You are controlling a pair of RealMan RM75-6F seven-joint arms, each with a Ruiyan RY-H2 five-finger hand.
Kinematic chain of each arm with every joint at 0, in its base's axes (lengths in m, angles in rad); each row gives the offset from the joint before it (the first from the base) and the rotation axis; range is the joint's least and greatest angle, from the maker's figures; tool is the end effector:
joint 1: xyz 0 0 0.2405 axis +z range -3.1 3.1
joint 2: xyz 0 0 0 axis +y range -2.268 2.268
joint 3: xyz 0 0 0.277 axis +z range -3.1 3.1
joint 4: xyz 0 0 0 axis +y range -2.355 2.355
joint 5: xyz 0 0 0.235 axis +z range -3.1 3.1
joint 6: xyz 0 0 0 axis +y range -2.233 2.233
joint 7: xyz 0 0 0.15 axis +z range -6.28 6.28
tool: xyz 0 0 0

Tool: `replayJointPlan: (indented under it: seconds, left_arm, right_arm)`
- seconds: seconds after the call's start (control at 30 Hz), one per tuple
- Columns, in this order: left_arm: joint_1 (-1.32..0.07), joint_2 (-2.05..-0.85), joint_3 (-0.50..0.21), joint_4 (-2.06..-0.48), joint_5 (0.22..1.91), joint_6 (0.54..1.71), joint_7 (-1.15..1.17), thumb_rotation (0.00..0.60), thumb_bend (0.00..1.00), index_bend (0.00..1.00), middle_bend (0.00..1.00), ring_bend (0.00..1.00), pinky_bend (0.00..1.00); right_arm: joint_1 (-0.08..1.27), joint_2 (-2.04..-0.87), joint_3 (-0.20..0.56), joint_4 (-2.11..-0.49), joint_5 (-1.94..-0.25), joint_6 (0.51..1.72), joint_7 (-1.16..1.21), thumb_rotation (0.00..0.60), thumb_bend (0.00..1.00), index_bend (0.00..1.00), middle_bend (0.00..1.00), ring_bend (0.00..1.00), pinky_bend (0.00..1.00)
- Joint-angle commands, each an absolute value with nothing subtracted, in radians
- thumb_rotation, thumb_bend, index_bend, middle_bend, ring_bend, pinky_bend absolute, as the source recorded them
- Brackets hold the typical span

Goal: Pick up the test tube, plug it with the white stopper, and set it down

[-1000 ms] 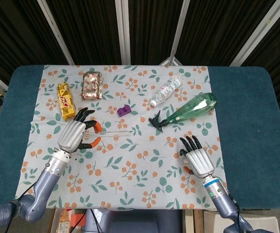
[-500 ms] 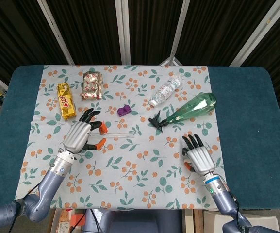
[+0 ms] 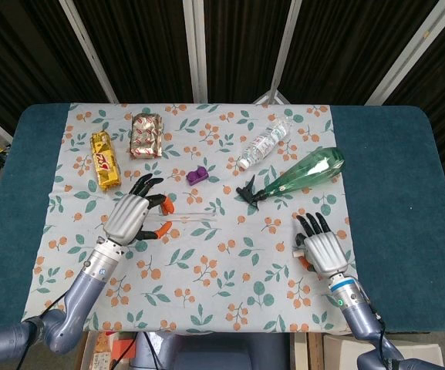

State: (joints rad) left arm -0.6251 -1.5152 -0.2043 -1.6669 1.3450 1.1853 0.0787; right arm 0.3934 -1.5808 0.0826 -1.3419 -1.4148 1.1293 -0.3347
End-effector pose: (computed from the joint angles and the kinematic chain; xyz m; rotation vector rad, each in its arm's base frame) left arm -0.1260 0.3278 -0.0030 -1.6946 -1.0832 -1.3990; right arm -0.2747 -0.2842 -0.0376 1.7827 -0.8336 0.7880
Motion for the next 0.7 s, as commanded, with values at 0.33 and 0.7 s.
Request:
replayJointPlan:
  seconds: [0.33, 0.7]
  left_arm:
    - [-0.627, -1.520, -0.204, -1.670, 1.343, 1.184, 0.088, 0.600, 0.60, 0.69, 0.55, 0.13, 0.00]
    - [-0.624, -1.522, -0.201, -1.672, 1.341, 1.186, 0.094, 0.600, 0.60, 0.69, 0.55, 0.13, 0.00]
  right_arm:
    - [0.395, -1.584, 0.077, -1.327, -1.387, 1.120, -0.339, 0.600, 0.34, 0.50, 0.12, 0.03, 0.00]
    - [0.396, -1.586, 0.070, -1.322, -1.387, 1.126, -0.336, 0.600, 0.36, 0.56, 0.13, 0.04, 0.00]
